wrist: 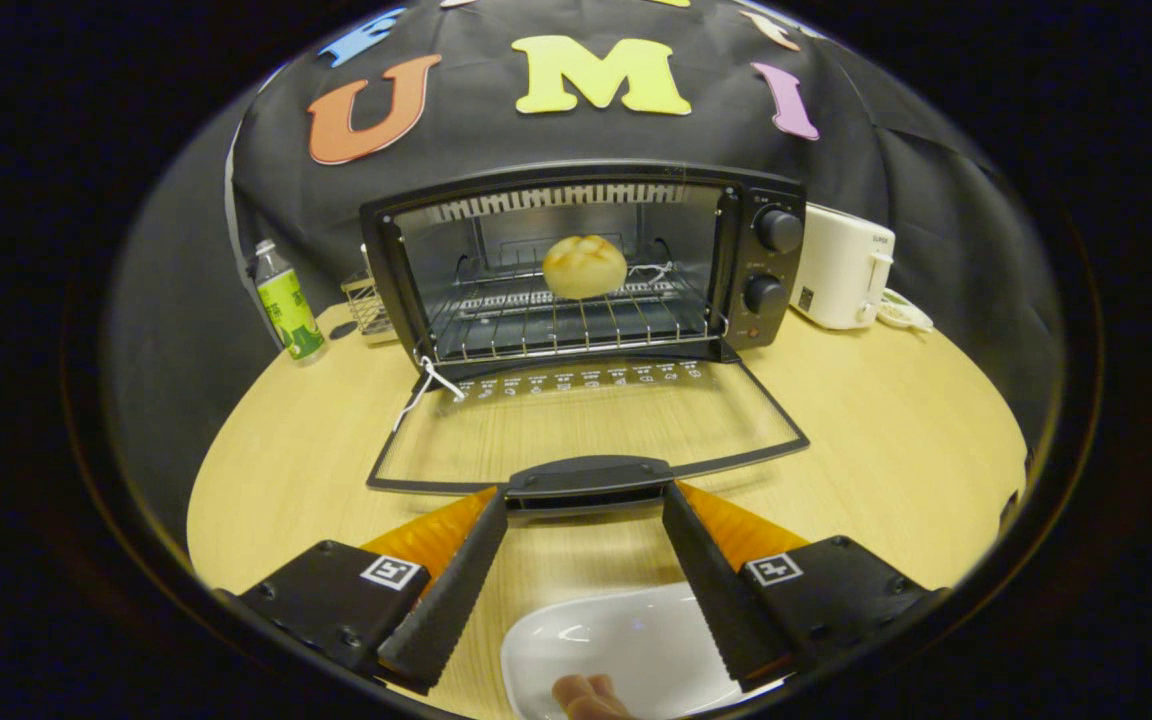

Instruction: Open the toaster oven, put the food inside, and close the toaster oven door.

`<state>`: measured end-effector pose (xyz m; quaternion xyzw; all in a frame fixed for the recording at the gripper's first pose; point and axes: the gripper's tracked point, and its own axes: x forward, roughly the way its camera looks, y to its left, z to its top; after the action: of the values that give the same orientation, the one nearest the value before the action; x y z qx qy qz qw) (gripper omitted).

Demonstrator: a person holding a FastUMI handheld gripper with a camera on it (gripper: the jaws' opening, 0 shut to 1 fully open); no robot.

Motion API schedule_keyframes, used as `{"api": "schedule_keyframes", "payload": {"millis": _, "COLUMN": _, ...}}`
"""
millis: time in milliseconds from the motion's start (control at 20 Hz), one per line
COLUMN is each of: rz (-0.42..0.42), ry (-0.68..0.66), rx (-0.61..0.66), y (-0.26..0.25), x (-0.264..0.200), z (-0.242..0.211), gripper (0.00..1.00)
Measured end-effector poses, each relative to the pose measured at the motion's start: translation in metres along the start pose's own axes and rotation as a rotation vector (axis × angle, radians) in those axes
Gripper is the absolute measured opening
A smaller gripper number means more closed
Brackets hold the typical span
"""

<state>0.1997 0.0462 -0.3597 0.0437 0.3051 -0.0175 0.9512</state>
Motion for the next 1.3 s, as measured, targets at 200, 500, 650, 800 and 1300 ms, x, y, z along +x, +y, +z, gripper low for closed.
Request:
{"api": "schedule_keyframes", "payload": {"millis": 200, "rz": 0.024, "ry": -0.093, "rx": -0.061, "y": 0.007, "x": -0.009, "z": 0.026, "gripper": 1.0}}
{"api": "schedule_keyframes", "payload": {"millis": 500, "rz": 0.004, "ry": -0.03, "rx": -0.081, "y": 0.0, "x": -0.017, "z": 0.018, "gripper": 1.0}}
{"api": "schedule_keyframes", "payload": {"millis": 650, "rz": 0.001, "ry": 0.026, "rx": -0.052, "y": -0.003, "x": -0.014, "z": 0.007, "gripper": 1.0}}
{"api": "schedule_keyframes", "payload": {"millis": 800, "rz": 0.023, "ry": 0.095, "rx": -0.017, "y": 0.0, "x": -0.006, "z": -0.009, "gripper": 1.0}}
{"api": "schedule_keyframes", "payload": {"millis": 1300, "rz": -0.008, "ry": 0.075, "rx": -0.021, "y": 0.002, "x": -0.002, "z": 0.006, "gripper": 1.0}}
